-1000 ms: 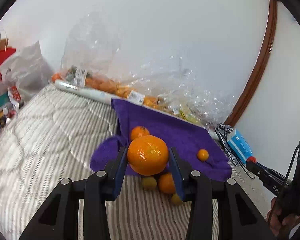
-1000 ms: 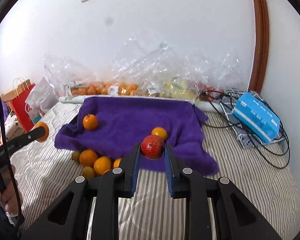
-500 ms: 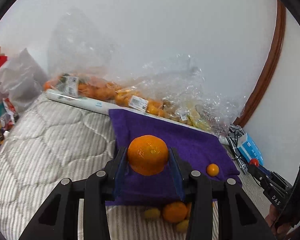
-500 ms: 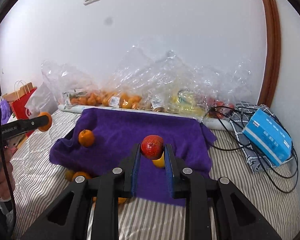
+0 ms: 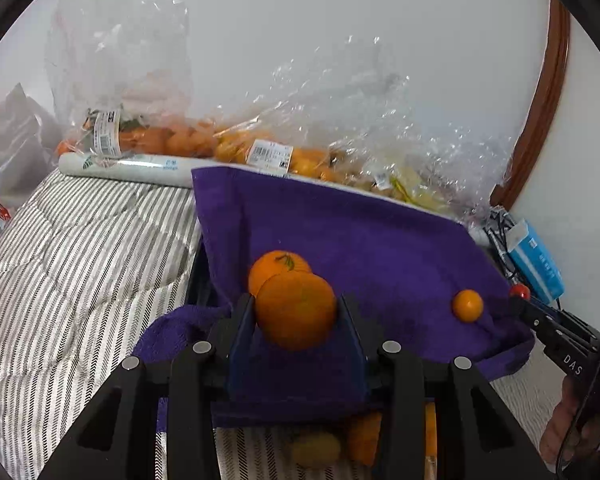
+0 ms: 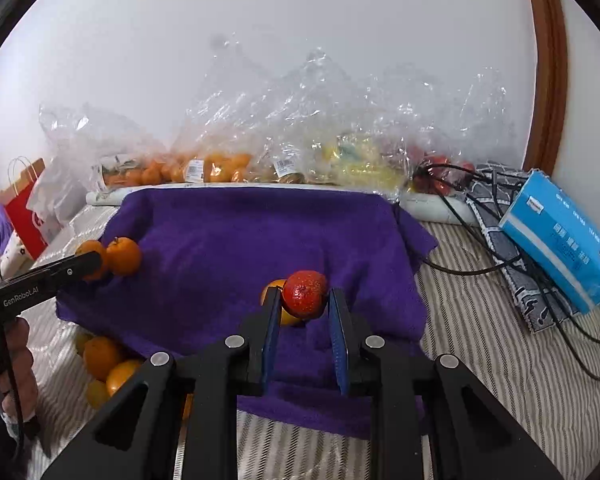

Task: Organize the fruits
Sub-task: 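Carry the red fruit onto the towel with the right gripper while the left lowers the mandarin there, then open the right gripper to release the red fruit while the left gripper releases the mandarin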

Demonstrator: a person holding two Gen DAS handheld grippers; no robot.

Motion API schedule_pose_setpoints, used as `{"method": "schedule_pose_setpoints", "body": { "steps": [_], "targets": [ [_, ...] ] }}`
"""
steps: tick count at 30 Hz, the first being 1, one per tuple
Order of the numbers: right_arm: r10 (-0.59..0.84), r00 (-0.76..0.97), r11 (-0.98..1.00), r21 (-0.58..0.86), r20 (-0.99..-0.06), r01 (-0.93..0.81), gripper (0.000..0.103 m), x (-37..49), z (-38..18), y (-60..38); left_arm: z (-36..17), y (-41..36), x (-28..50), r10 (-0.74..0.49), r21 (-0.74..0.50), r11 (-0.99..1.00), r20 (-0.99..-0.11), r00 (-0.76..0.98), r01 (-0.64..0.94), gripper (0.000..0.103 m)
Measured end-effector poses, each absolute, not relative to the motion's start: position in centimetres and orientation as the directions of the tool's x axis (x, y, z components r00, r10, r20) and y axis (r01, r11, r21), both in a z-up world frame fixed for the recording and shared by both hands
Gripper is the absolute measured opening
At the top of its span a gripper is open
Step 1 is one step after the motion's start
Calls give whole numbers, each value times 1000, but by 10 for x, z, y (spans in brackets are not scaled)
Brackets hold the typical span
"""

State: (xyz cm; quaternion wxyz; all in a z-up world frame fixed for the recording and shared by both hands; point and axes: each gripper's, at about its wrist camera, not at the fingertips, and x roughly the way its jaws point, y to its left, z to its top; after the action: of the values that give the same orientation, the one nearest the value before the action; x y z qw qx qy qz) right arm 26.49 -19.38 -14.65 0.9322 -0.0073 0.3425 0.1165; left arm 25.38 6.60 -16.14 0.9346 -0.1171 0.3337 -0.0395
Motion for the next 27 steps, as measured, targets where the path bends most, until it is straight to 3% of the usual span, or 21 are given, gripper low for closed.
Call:
{"method": "schedule_pose_setpoints", "body": {
  "steps": [6,27],
  "targets": [
    [206,706,972,61,-678,-225,24,272,-160,-193,-166,70,255,-214,-332,943,-621,754,-5,40],
    [186,673,974,43,-716,-224,26,276,-175,-187,-170,59,257,-149,-242,970,-650,745,-18,40]
  ]
}}
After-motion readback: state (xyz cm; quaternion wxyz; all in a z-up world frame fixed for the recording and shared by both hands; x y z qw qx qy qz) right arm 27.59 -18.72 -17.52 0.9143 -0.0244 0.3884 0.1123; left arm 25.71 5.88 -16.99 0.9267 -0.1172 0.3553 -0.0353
